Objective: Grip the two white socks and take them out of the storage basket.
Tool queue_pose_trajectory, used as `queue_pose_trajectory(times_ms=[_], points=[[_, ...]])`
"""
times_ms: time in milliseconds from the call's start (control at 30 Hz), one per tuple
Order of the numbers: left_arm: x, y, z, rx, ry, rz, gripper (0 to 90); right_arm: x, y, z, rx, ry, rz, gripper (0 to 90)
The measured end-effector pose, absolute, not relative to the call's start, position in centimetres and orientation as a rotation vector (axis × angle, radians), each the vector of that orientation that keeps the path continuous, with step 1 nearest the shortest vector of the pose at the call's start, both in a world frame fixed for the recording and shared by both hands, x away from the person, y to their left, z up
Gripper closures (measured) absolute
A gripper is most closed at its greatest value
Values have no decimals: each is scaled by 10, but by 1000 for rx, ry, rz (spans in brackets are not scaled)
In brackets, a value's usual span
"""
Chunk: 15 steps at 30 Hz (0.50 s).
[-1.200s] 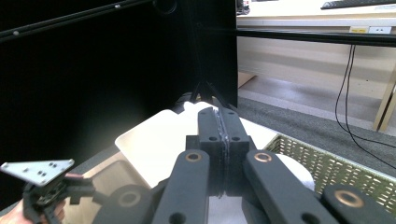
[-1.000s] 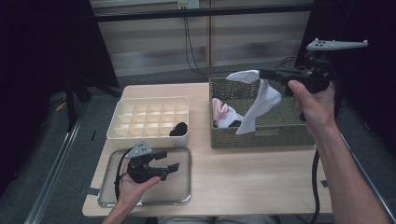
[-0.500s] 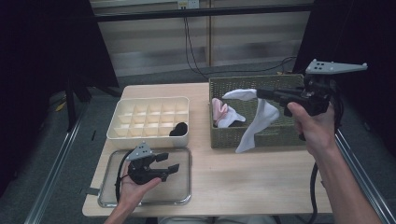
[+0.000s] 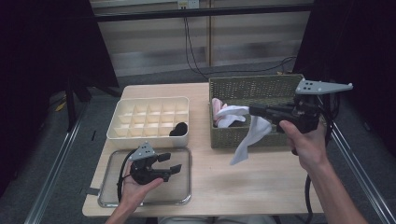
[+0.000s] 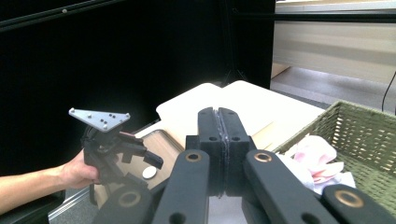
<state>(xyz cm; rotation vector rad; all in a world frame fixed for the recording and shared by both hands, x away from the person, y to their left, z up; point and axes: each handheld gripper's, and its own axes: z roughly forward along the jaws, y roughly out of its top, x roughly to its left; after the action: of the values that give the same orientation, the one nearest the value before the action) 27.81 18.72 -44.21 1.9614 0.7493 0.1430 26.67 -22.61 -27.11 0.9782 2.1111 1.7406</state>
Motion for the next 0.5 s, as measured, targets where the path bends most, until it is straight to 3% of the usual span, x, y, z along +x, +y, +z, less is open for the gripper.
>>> queue_pose_trajectory(times_ms=[500], points=[[285, 168, -424, 1946, 701, 150, 355, 253, -215, -321, 1032, 2165, 1789, 892]])
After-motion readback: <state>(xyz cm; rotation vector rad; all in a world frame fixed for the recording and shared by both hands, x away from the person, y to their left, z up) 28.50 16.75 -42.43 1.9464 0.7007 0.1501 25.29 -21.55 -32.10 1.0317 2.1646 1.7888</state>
